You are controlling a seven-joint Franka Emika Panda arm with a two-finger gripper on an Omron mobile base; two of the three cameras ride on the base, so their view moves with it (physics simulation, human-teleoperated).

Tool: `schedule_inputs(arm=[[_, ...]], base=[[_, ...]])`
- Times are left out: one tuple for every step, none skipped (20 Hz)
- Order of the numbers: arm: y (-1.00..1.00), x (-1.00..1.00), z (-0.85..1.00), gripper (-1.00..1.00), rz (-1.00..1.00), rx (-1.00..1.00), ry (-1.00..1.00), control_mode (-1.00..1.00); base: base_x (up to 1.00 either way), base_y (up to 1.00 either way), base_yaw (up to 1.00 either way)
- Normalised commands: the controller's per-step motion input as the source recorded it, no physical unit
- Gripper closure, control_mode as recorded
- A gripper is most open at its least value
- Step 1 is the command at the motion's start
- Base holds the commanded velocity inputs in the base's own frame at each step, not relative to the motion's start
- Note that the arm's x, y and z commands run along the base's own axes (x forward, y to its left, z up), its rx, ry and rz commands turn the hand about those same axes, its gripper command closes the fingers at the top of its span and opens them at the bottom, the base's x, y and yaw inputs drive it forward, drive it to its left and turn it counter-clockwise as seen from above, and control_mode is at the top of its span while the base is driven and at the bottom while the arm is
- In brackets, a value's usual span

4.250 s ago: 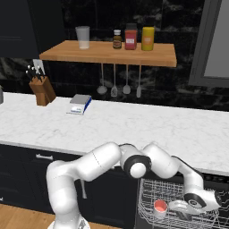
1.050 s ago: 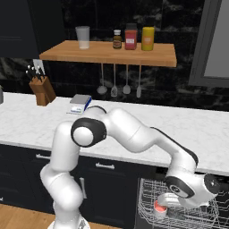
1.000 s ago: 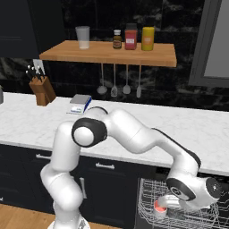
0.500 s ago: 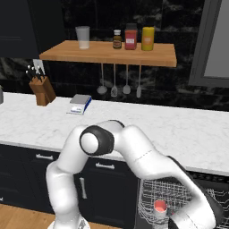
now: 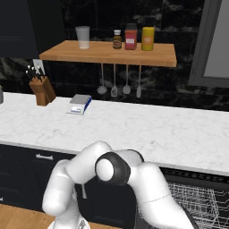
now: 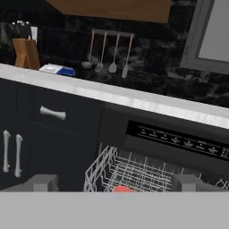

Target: Pick up the cup and bowl from the counter, place them in the dishwasher, and close the dishwasher door.

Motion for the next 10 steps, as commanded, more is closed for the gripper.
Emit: schedule_inputs(arm=[[0.0, -0.29, -0.31, -1.0, -0.02, 0.0, -0.13, -1.0], [0.0, -0.21, -0.34, -1.0, -0.02, 0.0, -0.04, -1.0], [0.09, -0.19, -0.48, -1.0, -0.02, -0.01, 0.0, -1.0], [0.14, -0.09, -0.49, -1.0, -0.02, -0.01, 0.0, -1.0], [0.27, -0.03, -0.52, -1.0, -0.01, -0.03, 0.01, -1.0], [0.27, 0.0, -0.6, -1.0, -0.01, -0.01, 0.03, -1.0], [0.26, 0.0, -0.72, -1.0, -0.01, 0.0, 0.03, -1.0], [0.19, 0.0, -0.78, -1.0, -0.01, 0.0, 0.0, -1.0], [0.13, 0.0, -0.84, -1.0, 0.0, 0.0, 0.0, -1.0], [0.06, 0.0, -0.84, -1.0, 0.0, 0.0, 0.0, -1.0]], base=[[0.0, 0.0, 0.0], [0.0, 0.0, 0.0], [0.0, 0.0, 0.0], [0.0, 0.0, 0.0], [0.0, 0.0, 0.0], [0.0, 0.0, 0.0], [0.0, 0.0, 0.0], [0.0, 0.0, 0.0], [0.0, 0.0, 0.0], [0.0, 0.0, 0.0]])
